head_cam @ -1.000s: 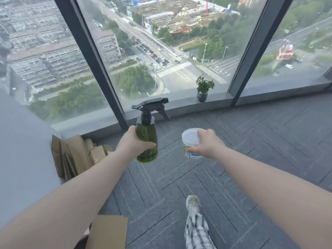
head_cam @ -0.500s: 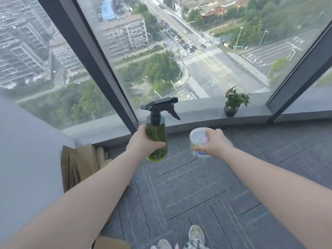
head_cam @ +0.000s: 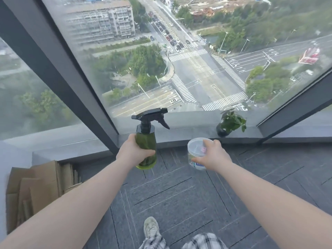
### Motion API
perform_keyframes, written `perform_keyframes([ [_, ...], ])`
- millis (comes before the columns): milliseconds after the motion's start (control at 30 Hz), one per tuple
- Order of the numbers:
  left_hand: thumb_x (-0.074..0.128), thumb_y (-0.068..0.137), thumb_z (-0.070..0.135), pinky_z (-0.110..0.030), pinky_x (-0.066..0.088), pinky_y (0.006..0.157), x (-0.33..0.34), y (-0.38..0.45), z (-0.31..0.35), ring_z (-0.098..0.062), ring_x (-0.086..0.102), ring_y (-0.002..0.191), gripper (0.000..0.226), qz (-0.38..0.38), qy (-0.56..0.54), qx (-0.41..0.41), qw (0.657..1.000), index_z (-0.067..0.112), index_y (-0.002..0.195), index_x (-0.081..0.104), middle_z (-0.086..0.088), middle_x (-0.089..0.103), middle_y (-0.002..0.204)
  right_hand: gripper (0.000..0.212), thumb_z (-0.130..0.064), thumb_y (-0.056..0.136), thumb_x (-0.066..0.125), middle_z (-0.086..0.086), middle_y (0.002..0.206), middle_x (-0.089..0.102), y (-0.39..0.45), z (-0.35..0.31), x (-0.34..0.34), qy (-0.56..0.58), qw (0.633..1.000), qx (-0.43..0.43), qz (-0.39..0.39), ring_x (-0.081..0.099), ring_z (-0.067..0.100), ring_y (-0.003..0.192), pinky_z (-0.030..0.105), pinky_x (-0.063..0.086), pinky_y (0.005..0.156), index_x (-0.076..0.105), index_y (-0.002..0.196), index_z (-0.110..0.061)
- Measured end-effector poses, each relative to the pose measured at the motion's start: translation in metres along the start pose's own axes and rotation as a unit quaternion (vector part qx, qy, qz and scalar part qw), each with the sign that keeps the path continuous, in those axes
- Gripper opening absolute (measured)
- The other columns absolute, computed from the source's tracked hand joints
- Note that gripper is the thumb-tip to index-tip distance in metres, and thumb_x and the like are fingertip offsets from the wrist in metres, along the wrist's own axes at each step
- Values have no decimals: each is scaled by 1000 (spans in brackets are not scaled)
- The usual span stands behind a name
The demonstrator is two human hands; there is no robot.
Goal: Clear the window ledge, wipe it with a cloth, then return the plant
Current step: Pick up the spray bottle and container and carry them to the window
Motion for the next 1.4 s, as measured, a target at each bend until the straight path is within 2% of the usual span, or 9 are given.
perform_keyframes([
  [167, 81, 60, 46, -43, 58, 75, 9, 59, -2, -22, 61, 90, 63, 16, 14, -22, 1000, 26, 108, 44, 4, 60, 102, 71, -59, 69, 72, 9, 125, 39, 63, -17, 11, -3, 1000, -5, -15, 54, 34, 107, 39, 49, 85, 44, 124, -24],
  [267, 80, 62, 45, -41, 58, 74, 23, 92, -7, -21, 61, 90, 64, 26, 27, -34, 999, 26, 112, 43, 3, 60, 104, 69, -56, 71, 72, 10, 131, 36, 102, -21, 29, -4, 1000, -12, -28, 53, 35, 109, 39, 48, 85, 44, 124, -23],
  [400, 80, 64, 44, -43, 57, 78, 57, 137, -21, -23, 60, 93, 62, 37, 20, -47, 998, 26, 110, 42, 4, 58, 104, 69, -56, 73, 71, 10, 130, 36, 153, -15, 64, -17, 999, -25, -35, 53, 35, 108, 37, 45, 78, 43, 126, -23],
  [500, 80, 65, 43, -38, 53, 80, 93, 172, -38, -22, 57, 93, 58, 52, 10, -48, 997, 26, 106, 42, 5, 57, 103, 72, -58, 72, 70, 10, 130, 36, 195, -4, 99, -21, 999, -29, -36, 52, 35, 109, 38, 46, 81, 42, 128, -23],
  [633, 81, 68, 38, -32, 47, 78, 141, 223, -66, -18, 53, 94, 57, 66, -43, -57, 995, 27, 108, 41, 9, 54, 101, 82, -62, 70, 70, 11, 133, 36, 254, 9, 150, -24, 999, -33, -26, 50, 36, 114, 42, 47, 90, 38, 136, -24],
  [733, 82, 66, 37, -35, 52, 82, 178, 263, -94, -20, 56, 98, 62, 80, -60, -67, 993, 24, 114, 45, 8, 56, 103, 80, -61, 70, 71, 11, 130, 37, 298, 17, 190, -17, 999, -36, -14, 49, 36, 115, 43, 48, 91, 39, 134, -25],
  [1000, 82, 65, 39, -44, 52, 89, 248, 365, -151, -24, 59, 101, 57, 103, -47, -54, 992, 28, 105, 42, 7, 58, 103, 84, -60, 74, 69, 13, 137, 32, 401, 33, 279, -24, 998, -51, 28, 35, 34, 128, 45, 40, 100, 31, 142, -28],
  [1233, 82, 64, 38, -43, 52, 90, 283, 430, -174, -25, 59, 104, 61, 136, -70, -33, 988, 26, 113, 47, 6, 58, 104, 88, -50, 76, 71, 16, 142, 25, 471, 50, 317, 10, 998, -44, 54, 30, 38, 131, 45, 36, 105, 24, 147, -27],
  [1400, 82, 64, 34, -42, 51, 92, 301, 457, -181, -25, 59, 101, 57, 155, -81, -19, 984, 26, 107, 46, 5, 57, 101, 89, -48, 76, 72, 17, 144, 23, 505, 53, 328, 21, 996, -43, 70, 28, 38, 132, 44, 35, 105, 23, 147, -26],
])
Point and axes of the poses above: each hand's wrist, its own y-axis towards the middle knuckle, its own x-axis out of the palm, z = x × y, the point moved 3 cm from there along y, towards the middle knuckle
